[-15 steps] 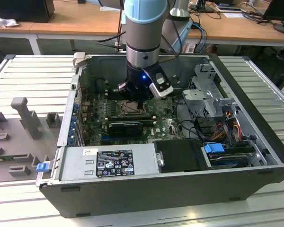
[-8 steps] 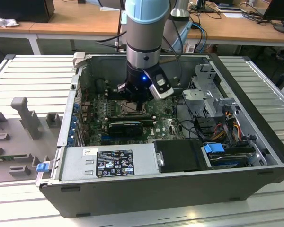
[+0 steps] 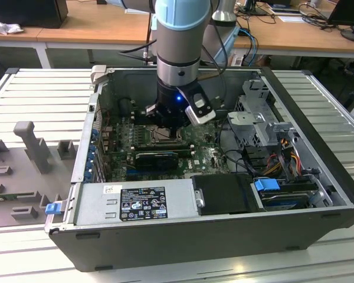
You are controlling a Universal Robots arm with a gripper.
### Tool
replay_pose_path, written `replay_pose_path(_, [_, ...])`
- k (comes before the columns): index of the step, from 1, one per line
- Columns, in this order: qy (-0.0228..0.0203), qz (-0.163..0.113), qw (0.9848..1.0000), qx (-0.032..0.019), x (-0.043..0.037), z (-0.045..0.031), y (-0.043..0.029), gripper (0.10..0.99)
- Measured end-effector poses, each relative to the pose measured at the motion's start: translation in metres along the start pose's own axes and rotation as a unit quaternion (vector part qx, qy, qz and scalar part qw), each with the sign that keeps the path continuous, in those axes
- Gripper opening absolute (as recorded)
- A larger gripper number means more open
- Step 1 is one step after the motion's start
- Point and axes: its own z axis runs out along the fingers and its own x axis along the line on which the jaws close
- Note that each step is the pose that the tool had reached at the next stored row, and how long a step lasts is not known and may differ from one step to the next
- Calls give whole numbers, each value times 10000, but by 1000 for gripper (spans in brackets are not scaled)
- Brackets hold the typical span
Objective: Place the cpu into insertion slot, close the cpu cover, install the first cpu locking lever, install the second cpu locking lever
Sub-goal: 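Install the second cpu locking lever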
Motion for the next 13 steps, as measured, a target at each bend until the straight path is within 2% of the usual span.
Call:
replay_pose_path(6, [0, 2, 10000, 1, 12, -1, -5, 106])
replay_pose_path(11, [-1, 1, 10000, -32, 98, 2, -46, 106])
replay_pose_path(13, [-1, 1, 10000, -35, 106, 0, -56, 106])
